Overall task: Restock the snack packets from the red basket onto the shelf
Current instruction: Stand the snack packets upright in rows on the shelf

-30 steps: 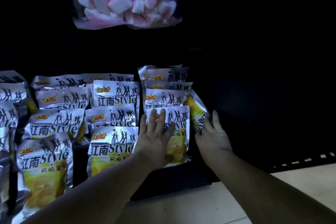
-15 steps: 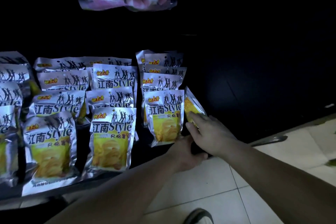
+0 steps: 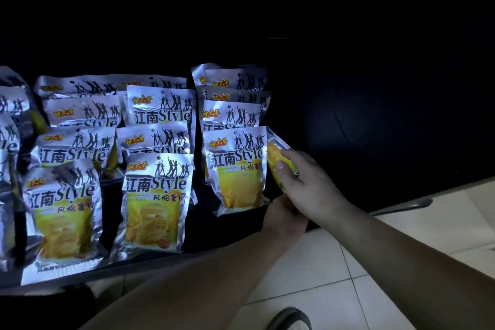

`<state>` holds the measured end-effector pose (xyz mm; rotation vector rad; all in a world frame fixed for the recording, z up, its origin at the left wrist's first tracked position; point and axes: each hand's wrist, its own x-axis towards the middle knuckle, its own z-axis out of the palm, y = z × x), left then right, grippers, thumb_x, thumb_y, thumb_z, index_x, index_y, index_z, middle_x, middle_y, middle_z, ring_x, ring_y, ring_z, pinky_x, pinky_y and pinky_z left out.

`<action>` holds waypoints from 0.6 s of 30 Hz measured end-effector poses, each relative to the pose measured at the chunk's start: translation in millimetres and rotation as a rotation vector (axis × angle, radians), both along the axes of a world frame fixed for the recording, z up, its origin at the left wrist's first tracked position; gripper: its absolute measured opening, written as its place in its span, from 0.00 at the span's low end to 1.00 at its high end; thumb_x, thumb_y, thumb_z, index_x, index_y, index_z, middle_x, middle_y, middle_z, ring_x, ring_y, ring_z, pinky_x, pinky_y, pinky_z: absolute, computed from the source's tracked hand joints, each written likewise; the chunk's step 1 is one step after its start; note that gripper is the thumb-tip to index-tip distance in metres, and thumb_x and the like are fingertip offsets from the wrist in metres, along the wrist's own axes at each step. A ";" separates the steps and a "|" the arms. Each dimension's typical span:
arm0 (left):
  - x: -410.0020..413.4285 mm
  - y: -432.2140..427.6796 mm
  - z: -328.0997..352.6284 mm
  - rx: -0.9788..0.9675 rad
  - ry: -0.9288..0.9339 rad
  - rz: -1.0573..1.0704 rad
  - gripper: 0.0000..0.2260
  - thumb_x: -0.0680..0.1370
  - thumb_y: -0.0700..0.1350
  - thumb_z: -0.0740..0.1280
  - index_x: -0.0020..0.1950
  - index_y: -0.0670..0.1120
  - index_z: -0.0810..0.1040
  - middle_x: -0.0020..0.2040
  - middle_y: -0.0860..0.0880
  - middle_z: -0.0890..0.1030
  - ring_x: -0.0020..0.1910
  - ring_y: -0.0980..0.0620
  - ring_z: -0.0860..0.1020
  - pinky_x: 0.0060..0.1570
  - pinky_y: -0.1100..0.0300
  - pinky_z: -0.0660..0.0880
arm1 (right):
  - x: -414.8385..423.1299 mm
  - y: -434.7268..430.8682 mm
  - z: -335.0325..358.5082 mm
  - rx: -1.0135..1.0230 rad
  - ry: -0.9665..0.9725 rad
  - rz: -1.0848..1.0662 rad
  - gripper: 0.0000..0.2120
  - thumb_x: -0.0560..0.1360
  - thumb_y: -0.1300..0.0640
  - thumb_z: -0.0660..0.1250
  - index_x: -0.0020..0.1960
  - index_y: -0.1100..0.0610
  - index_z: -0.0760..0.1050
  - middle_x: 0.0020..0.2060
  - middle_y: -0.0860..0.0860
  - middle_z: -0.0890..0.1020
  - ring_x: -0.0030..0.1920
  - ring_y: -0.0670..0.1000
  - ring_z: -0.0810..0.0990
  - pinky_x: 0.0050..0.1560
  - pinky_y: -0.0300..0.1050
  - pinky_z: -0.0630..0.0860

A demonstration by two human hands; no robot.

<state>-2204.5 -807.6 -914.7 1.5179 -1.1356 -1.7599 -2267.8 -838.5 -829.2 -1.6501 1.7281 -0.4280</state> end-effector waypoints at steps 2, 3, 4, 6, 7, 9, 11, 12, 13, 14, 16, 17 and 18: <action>-1.1 2.0 11.9 -0.006 0.048 0.058 0.07 0.81 0.40 0.62 0.51 0.45 0.80 0.39 0.55 0.79 0.33 0.60 0.77 0.35 0.57 0.78 | 0.6 2.5 6.0 -0.001 0.016 0.009 0.22 0.85 0.49 0.59 0.78 0.51 0.66 0.76 0.45 0.68 0.76 0.45 0.65 0.68 0.36 0.60; 2.2 0.9 18.2 0.009 0.042 0.051 0.08 0.82 0.38 0.62 0.48 0.45 0.80 0.35 0.55 0.79 0.32 0.59 0.76 0.31 0.60 0.76 | 1.1 3.1 10.3 0.007 0.028 0.022 0.23 0.85 0.50 0.59 0.79 0.51 0.66 0.77 0.45 0.67 0.76 0.46 0.65 0.68 0.37 0.60; 7.9 -1.1 22.2 0.011 0.021 0.050 0.11 0.82 0.38 0.62 0.43 0.47 0.79 0.31 0.57 0.79 0.31 0.58 0.76 0.29 0.64 0.73 | 1.6 3.3 15.1 0.007 0.042 0.037 0.23 0.85 0.51 0.59 0.79 0.50 0.65 0.77 0.45 0.67 0.76 0.46 0.64 0.69 0.36 0.60; 28.3 -7.0 38.7 -0.013 -0.008 0.075 0.12 0.81 0.39 0.65 0.38 0.49 0.80 0.30 0.56 0.81 0.32 0.60 0.79 0.31 0.68 0.74 | 5.4 5.1 27.3 -0.022 0.071 0.048 0.24 0.84 0.53 0.60 0.80 0.51 0.64 0.78 0.46 0.66 0.77 0.46 0.63 0.68 0.33 0.57; 39.5 -11.9 47.9 0.014 0.035 0.109 0.10 0.80 0.41 0.67 0.40 0.47 0.83 0.34 0.53 0.84 0.36 0.58 0.82 0.37 0.65 0.78 | 8.8 6.4 33.8 -0.048 0.075 0.049 0.25 0.84 0.54 0.61 0.80 0.51 0.63 0.79 0.46 0.65 0.77 0.45 0.62 0.68 0.31 0.55; 62.8 -18.6 70.9 0.095 0.200 0.135 0.07 0.79 0.48 0.68 0.49 0.47 0.86 0.45 0.47 0.88 0.45 0.48 0.86 0.48 0.53 0.84 | 16.6 10.4 47.0 -0.105 0.062 0.054 0.28 0.83 0.54 0.63 0.81 0.51 0.61 0.80 0.45 0.61 0.80 0.44 0.57 0.71 0.31 0.52; 87.2 -21.7 95.3 0.153 0.317 0.145 0.08 0.82 0.49 0.68 0.51 0.46 0.84 0.47 0.44 0.86 0.42 0.46 0.86 0.42 0.50 0.84 | 23.7 16.2 60.0 -0.112 0.021 0.069 0.32 0.82 0.50 0.65 0.82 0.49 0.58 0.80 0.42 0.58 0.80 0.41 0.55 0.74 0.33 0.51; 97.9 -22.2 107.0 0.158 0.344 0.143 0.08 0.82 0.48 0.68 0.53 0.45 0.83 0.48 0.42 0.86 0.41 0.46 0.85 0.43 0.48 0.85 | 26.0 19.0 67.7 -0.072 -0.039 0.069 0.34 0.80 0.48 0.68 0.82 0.48 0.58 0.78 0.41 0.60 0.78 0.39 0.58 0.73 0.33 0.54; 108.1 -23.3 116.8 0.164 0.370 0.164 0.09 0.82 0.47 0.68 0.56 0.43 0.82 0.50 0.40 0.86 0.42 0.45 0.85 0.48 0.44 0.85 | 29.0 21.4 76.2 0.010 -0.142 0.062 0.37 0.78 0.45 0.72 0.81 0.46 0.60 0.75 0.39 0.65 0.73 0.36 0.64 0.71 0.33 0.59; 117.9 -22.7 128.8 0.158 0.380 0.209 0.10 0.82 0.45 0.67 0.58 0.39 0.81 0.51 0.38 0.86 0.44 0.43 0.85 0.52 0.43 0.84 | 32.2 23.6 83.4 0.102 -0.237 0.065 0.40 0.73 0.42 0.76 0.80 0.45 0.63 0.71 0.37 0.70 0.68 0.34 0.69 0.68 0.32 0.64; 134.4 -21.5 146.5 0.155 0.380 0.309 0.09 0.82 0.42 0.67 0.56 0.36 0.81 0.49 0.37 0.86 0.44 0.41 0.85 0.51 0.47 0.84 | 36.4 28.3 90.1 0.143 -0.217 0.125 0.46 0.63 0.40 0.83 0.76 0.47 0.68 0.66 0.39 0.76 0.64 0.34 0.75 0.65 0.34 0.70; 141.9 -20.6 154.3 0.159 0.392 0.330 0.08 0.82 0.41 0.67 0.55 0.37 0.81 0.47 0.38 0.85 0.44 0.40 0.85 0.49 0.48 0.85 | 39.3 30.0 89.3 0.087 -0.152 0.154 0.42 0.64 0.46 0.84 0.74 0.49 0.72 0.66 0.42 0.76 0.64 0.38 0.76 0.66 0.33 0.70; 149.1 -19.3 160.9 0.159 0.414 0.316 0.08 0.82 0.41 0.67 0.54 0.37 0.81 0.47 0.39 0.84 0.45 0.40 0.85 0.49 0.50 0.85 | 42.8 31.2 86.6 0.002 -0.102 0.161 0.32 0.68 0.55 0.82 0.70 0.50 0.76 0.64 0.44 0.78 0.64 0.40 0.77 0.65 0.31 0.70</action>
